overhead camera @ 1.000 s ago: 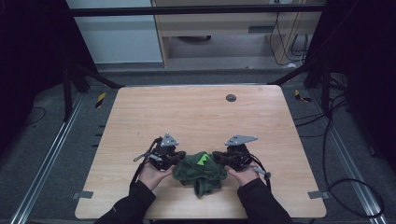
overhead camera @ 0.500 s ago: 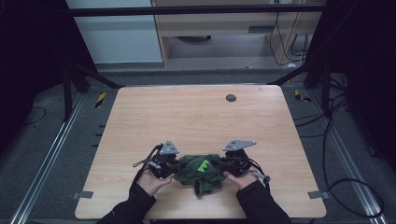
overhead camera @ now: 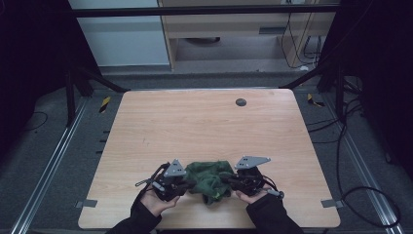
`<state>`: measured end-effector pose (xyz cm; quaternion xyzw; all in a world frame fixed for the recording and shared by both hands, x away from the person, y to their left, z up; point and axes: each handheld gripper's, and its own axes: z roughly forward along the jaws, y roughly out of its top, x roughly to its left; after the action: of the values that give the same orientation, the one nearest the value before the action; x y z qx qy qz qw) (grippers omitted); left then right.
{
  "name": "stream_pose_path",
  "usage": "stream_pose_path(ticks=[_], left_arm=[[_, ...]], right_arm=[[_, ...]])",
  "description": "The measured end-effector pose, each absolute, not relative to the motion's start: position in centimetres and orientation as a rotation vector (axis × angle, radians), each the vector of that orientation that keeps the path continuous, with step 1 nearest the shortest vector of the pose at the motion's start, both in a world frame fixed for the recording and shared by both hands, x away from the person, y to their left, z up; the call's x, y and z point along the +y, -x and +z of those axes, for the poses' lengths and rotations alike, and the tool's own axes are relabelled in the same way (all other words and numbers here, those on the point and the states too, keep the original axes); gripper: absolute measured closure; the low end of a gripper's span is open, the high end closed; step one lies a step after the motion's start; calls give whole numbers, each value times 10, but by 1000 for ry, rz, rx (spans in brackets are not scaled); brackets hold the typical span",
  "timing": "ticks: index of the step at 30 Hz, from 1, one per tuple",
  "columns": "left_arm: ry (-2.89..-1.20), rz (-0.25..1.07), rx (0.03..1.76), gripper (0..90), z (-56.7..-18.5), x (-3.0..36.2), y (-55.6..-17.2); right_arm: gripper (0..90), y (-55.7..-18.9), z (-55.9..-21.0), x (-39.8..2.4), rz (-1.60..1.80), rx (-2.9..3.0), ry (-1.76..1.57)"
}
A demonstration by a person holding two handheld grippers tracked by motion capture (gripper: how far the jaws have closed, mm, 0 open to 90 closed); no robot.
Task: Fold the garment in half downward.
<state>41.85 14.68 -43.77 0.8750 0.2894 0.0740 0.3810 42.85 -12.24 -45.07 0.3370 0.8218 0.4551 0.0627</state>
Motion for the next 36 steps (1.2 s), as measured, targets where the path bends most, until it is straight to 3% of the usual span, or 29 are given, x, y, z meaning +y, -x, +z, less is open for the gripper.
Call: stream_pose_path(ticks=[9,18,36], left_arm=[[-2219,202,779,895,-440,155,-416],[-2198,197,810,895,-438,146,-431],[-2346,159,745,895,-469,131,-414]], right_arm=[[879,-419,-453,-129,1382,2473,-1033],[891,-433,-450,-119,1420,2428,-1051],[894,-419,-476,-112,1336,2537,-1029]])
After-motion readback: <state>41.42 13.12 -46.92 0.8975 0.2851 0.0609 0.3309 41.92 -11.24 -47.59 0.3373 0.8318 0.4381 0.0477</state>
